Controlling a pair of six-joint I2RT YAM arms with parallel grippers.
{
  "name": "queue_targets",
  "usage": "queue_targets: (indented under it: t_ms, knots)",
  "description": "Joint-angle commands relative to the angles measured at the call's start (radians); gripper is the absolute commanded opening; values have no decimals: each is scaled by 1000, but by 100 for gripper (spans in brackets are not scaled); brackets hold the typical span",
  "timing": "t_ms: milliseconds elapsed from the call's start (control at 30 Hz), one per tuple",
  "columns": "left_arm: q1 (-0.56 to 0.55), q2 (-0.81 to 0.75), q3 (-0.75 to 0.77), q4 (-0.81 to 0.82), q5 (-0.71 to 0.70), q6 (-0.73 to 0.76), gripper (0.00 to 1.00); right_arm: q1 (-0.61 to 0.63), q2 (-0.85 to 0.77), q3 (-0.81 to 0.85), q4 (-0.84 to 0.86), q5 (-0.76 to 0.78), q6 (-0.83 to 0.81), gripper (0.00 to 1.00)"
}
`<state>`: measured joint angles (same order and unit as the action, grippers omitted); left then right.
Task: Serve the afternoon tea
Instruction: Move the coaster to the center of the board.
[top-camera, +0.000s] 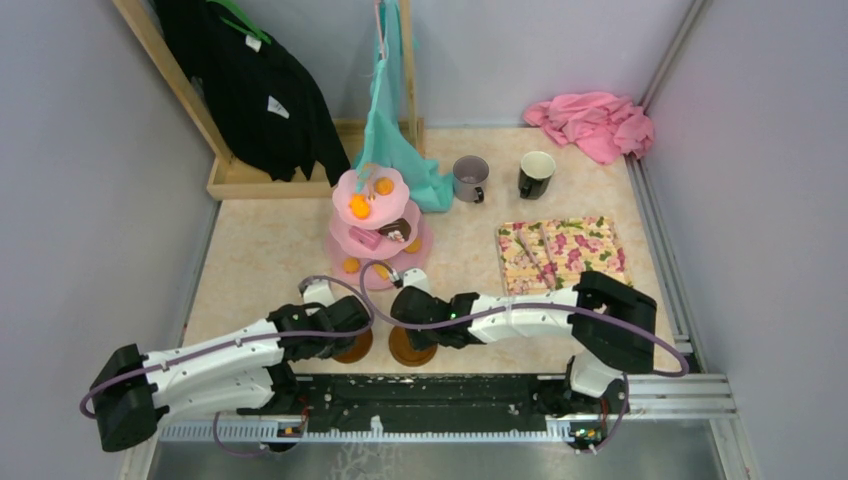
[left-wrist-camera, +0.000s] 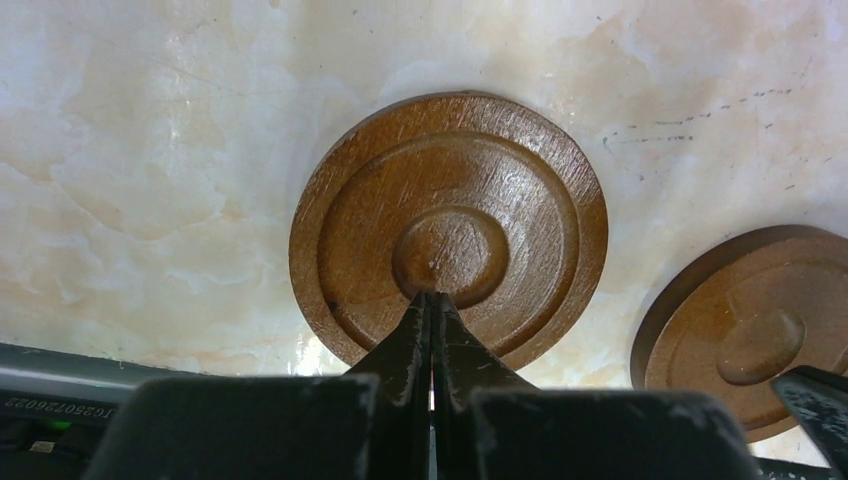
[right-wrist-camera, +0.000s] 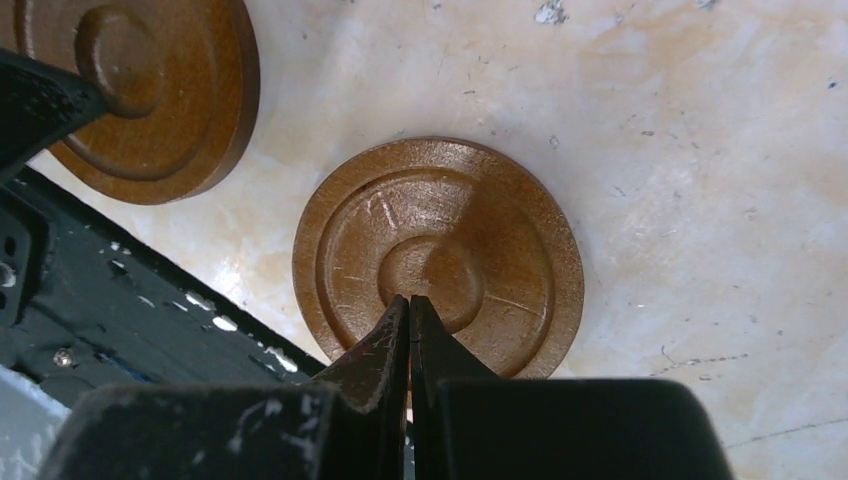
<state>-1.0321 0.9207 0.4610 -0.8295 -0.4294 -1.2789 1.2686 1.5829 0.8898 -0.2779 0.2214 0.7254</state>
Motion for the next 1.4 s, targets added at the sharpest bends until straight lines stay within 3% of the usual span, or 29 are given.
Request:
queue_targets:
  t_ms: [0, 867, 1367]
  knots:
    - [-9, 2, -11, 14, -66, -69, 0, 20, 29, 12, 29, -11, 17, 0]
    - [-16, 94, -105, 329, 11, 33, 0, -16, 91, -38, 9, 55, 57, 0]
    - [-69, 254, -5, 398, 15, 51, 0, -133, -1, -106, -1, 49, 15, 0]
